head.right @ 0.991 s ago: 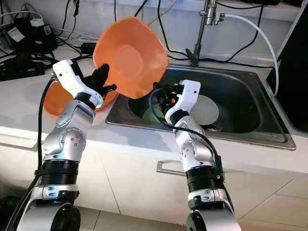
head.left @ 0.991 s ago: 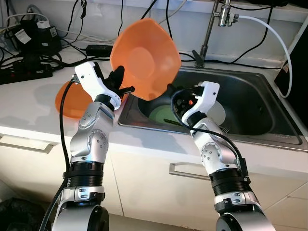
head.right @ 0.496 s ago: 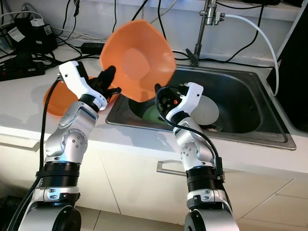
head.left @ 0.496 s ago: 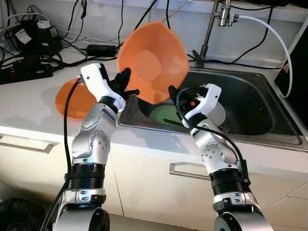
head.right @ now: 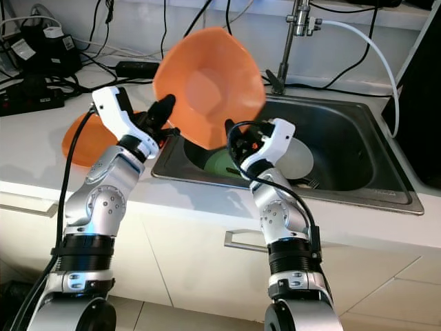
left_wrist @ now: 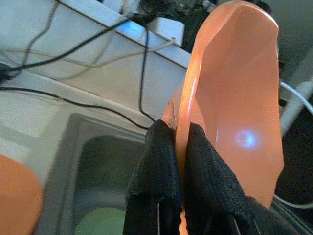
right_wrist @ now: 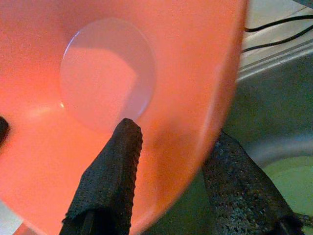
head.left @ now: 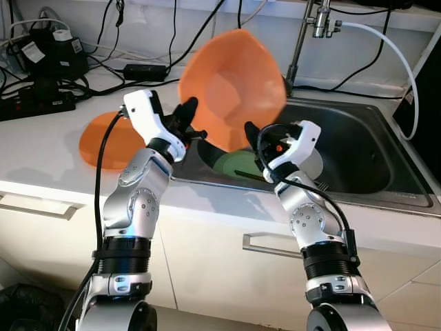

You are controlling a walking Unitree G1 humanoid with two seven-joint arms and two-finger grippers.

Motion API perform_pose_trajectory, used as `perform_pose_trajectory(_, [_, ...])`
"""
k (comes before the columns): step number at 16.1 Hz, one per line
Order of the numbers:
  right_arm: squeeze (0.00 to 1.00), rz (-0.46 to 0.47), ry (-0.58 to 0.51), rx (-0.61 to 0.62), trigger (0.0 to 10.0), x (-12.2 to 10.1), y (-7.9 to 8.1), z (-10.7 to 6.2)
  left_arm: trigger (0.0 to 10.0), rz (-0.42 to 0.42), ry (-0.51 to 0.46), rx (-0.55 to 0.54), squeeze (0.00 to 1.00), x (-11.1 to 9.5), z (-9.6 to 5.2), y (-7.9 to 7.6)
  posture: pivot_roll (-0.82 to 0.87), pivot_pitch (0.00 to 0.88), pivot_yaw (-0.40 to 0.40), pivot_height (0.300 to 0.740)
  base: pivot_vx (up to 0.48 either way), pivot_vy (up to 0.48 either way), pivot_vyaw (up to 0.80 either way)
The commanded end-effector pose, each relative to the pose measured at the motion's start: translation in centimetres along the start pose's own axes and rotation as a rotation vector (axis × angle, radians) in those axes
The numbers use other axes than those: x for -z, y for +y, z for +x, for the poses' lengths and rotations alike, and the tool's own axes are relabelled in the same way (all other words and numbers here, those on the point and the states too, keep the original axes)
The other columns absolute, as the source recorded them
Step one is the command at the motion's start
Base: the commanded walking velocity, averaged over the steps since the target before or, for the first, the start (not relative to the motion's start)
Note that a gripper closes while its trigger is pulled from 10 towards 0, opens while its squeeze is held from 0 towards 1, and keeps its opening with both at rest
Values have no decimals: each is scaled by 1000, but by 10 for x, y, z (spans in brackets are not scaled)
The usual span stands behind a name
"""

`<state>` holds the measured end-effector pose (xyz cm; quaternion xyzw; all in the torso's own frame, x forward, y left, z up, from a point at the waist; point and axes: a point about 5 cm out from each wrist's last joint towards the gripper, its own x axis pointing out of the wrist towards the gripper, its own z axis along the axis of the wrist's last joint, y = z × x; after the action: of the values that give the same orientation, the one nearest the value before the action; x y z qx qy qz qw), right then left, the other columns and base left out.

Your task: Kitchen organization

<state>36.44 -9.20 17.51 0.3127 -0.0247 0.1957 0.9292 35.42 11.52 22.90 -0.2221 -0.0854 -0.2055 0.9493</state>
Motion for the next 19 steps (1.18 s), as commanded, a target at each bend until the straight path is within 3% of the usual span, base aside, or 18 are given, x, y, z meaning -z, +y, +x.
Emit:
perform_pose_trajectory(1, [0, 13, -24, -15, 10000, -7, 6, 6, 10000, 13, 14, 73, 0, 0, 0, -12, 120, 0, -2, 740, 0, 0, 0])
perform_pose_trajectory(4, [0, 9, -40, 11, 10000, -10, 3, 6, 10000, 34, 41, 89, 0, 4, -2, -12, 120, 0, -1, 740, 0, 0, 0])
perform_pose_trajectory(6, [0, 16, -56, 22, 0, -12, 1, 6, 10000, 33, 48, 88, 0, 5, -3, -12, 121, 0, -2, 740, 0, 0, 0])
perform_pose_trajectory(11, [0, 25, -83, 59, 0, -17, -3, 7, 10000, 76, 72, 73, 0, 9, -4, -10, 121, 0, -2, 740, 0, 0, 0])
perform_pose_trajectory(13, [0, 54, -98, 64, 0, -18, -3, 7, 10000, 79, 79, 70, 1000, 10, -4, -10, 119, 0, 0, 740, 0, 0, 0])
perform_pose_trajectory(19, [0, 120, -142, 98, 0, -24, -7, 7, 10000, 86, 113, 78, 1000, 16, -5, -11, 119, 0, 3, 740, 0, 0, 0])
